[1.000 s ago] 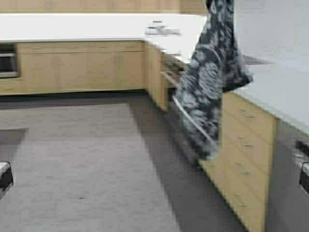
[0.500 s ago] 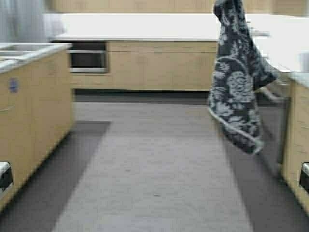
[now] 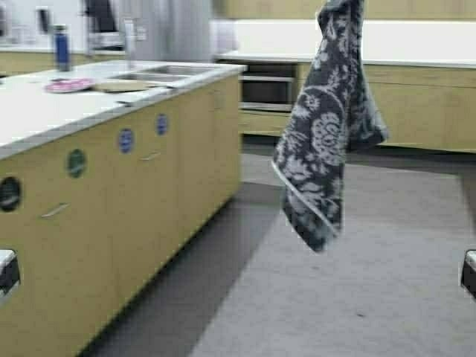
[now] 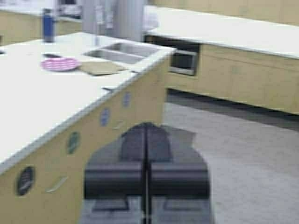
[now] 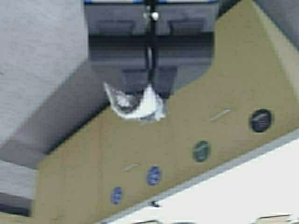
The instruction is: Get the cloth and wipe up the spill under the wine glass
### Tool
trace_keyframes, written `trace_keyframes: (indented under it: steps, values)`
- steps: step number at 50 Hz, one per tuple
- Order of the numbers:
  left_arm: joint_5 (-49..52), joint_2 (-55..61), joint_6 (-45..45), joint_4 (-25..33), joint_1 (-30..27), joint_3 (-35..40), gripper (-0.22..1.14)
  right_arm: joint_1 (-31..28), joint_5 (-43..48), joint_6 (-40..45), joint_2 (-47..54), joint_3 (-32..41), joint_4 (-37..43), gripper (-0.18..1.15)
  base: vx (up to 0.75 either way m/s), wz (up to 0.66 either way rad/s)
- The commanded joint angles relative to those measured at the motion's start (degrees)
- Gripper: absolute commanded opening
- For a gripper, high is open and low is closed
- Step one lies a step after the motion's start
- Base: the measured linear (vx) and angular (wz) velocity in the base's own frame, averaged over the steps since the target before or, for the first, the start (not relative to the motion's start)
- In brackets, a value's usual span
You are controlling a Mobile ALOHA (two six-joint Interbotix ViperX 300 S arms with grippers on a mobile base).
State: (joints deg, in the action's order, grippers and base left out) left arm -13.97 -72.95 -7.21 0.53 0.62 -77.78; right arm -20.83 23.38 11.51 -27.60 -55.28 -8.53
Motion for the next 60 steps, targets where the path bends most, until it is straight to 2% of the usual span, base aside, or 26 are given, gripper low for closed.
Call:
trace_keyframes:
  steps: [1,60]
  values:
    - [-0.3,1.4,0.0,0.1,-0.1,0.9,0.03,0.2,0.8,0.1,-1.0,1.7,0.0,0.06,0.08,0.42]
    - [-1.9,0.7,-1.0,0.2,-0.1,0.9,0.03,0.2,0.9,-0.2,0.6,1.2,0.0,0.06,0.1,0.36]
